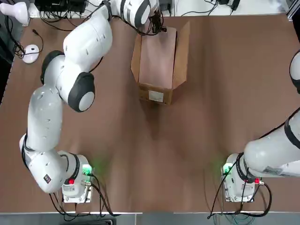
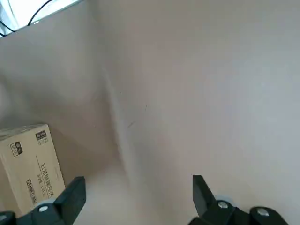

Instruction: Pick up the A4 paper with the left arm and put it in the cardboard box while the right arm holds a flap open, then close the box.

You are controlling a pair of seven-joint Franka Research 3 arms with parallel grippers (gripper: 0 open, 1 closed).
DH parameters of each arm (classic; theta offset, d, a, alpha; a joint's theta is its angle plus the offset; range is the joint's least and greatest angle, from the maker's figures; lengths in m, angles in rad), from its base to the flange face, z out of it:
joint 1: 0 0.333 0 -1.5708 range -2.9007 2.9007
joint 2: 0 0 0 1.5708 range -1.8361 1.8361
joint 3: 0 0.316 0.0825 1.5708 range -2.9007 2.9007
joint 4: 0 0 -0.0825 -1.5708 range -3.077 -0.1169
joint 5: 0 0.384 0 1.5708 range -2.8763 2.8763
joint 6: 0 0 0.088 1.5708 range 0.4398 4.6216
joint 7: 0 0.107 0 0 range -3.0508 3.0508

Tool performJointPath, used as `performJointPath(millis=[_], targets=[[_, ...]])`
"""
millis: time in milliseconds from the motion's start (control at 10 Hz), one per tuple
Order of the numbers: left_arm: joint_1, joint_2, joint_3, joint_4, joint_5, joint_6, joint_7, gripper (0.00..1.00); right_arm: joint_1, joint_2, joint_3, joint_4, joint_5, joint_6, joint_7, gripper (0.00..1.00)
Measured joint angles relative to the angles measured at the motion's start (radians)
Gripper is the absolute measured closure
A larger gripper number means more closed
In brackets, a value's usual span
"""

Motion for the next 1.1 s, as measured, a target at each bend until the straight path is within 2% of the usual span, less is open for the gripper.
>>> performJointPath(millis=[1100], targets=[[-0.001, 0.041, -0.012, -0.003, -0.025, 0.030, 0.000, 0.69, 0.000, 0.000, 0.000, 0.000, 0.000, 0.001, 0.000, 0.00]])
